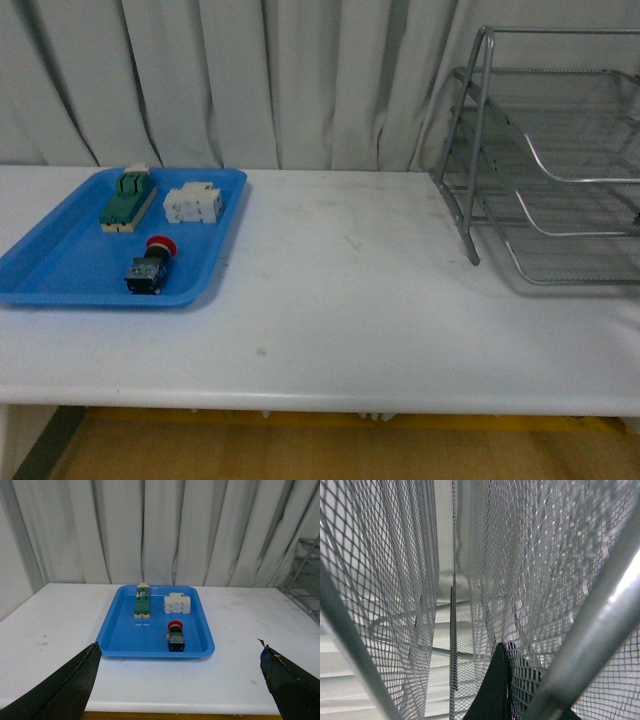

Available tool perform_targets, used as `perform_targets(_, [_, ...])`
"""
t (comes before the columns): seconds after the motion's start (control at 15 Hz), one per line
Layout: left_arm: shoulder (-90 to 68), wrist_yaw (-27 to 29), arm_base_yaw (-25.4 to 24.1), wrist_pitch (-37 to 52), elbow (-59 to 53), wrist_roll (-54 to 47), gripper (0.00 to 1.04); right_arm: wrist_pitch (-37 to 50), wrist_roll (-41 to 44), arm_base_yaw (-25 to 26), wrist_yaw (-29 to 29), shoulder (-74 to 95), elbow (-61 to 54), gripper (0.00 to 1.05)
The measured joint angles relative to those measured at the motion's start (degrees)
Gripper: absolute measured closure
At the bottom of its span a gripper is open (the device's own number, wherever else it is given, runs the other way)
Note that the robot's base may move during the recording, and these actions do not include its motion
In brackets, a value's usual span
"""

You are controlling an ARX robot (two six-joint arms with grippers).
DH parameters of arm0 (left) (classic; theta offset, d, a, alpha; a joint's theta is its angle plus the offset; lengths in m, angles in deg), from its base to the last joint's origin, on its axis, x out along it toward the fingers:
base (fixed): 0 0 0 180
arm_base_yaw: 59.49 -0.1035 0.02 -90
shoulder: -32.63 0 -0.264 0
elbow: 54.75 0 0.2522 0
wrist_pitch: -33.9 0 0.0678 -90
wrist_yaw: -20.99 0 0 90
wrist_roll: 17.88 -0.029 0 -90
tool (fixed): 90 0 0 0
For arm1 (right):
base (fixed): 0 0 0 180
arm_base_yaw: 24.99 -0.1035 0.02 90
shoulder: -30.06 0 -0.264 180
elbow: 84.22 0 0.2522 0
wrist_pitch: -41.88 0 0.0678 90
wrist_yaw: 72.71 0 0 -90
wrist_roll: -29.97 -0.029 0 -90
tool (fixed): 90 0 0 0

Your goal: Place button on rack with both arms

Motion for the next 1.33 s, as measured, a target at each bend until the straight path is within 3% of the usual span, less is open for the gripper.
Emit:
perform_targets(0.93, [0.0,0.0,0.0,0.0,0.0,0.0,0.07,2.3,2.5,3.8,-4.9,-9.7,-21.9,1.03])
perform_targets(1.0, [0.0,0.0,0.0,0.0,0.0,0.0,0.07,2.2,3.2,3.8,-5.2,-9.9,-22.1,0.98])
perform_targets(1.07, [0.0,0.0,0.0,0.0,0.0,0.0,0.07,1.4,5.0,3.7,-6.9,-10.0,-23.0,0.82])
perform_targets(1.33, [0.0,0.0,0.0,0.0,0.0,0.0,0.07,1.2,5.7,3.8,-9.2,-12.0,-24.3,0.34])
